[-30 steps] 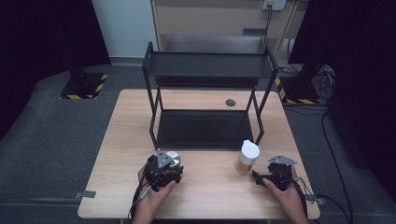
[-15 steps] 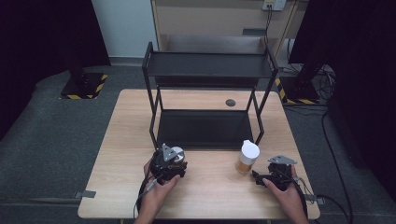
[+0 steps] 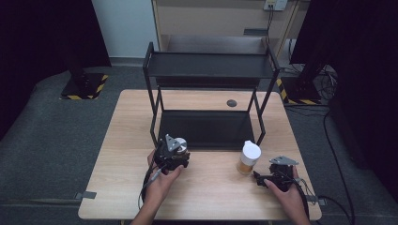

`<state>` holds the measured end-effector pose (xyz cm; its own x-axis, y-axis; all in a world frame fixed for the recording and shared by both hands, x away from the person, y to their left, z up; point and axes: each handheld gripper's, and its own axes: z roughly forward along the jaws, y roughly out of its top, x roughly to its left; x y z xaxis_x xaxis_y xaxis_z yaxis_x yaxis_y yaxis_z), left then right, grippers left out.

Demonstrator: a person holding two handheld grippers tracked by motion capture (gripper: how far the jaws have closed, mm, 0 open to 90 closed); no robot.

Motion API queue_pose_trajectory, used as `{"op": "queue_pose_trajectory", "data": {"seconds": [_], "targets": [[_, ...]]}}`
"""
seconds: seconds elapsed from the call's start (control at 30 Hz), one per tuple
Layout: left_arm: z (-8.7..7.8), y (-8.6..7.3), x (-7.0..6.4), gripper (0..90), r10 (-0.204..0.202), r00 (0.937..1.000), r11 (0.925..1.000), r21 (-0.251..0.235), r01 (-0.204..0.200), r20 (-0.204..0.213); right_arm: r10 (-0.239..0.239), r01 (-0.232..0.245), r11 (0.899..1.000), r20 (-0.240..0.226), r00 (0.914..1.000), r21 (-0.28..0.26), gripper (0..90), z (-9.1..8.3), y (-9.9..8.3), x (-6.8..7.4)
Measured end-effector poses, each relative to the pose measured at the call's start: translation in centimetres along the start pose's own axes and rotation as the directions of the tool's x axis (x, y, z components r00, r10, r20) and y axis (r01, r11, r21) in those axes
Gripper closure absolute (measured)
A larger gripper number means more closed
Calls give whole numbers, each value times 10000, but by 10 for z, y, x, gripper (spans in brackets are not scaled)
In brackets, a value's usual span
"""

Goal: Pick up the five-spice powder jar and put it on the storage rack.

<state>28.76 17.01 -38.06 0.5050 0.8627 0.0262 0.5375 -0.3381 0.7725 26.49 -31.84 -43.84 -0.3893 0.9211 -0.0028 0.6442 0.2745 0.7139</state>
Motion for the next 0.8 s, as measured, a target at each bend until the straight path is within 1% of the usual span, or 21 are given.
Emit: {"op": "queue_pose_trajectory", "data": {"seconds": [0.13, 0.4, 0.57, 0.8], "targets": [[4, 5, 2, 300, -133, 9999, 9999, -98, 133, 2, 0, 0, 10000, -1, 10000, -2, 17, 0, 0, 0], [10, 15, 4, 300, -29, 10000, 9998, -181, 29, 0, -27, 27, 10000, -25, 10000, 1, 17, 0, 0, 0], [14, 20, 5, 300, -52, 10000, 9996, -261, 52, -12, -47, 47, 10000, -22, 10000, -4, 17, 0, 0, 0], [20, 25, 9, 300, -80, 9999, 9997, -231, 77, -92, -48, 48, 10000, -22, 10000, -4, 17, 0, 0, -1]]}}
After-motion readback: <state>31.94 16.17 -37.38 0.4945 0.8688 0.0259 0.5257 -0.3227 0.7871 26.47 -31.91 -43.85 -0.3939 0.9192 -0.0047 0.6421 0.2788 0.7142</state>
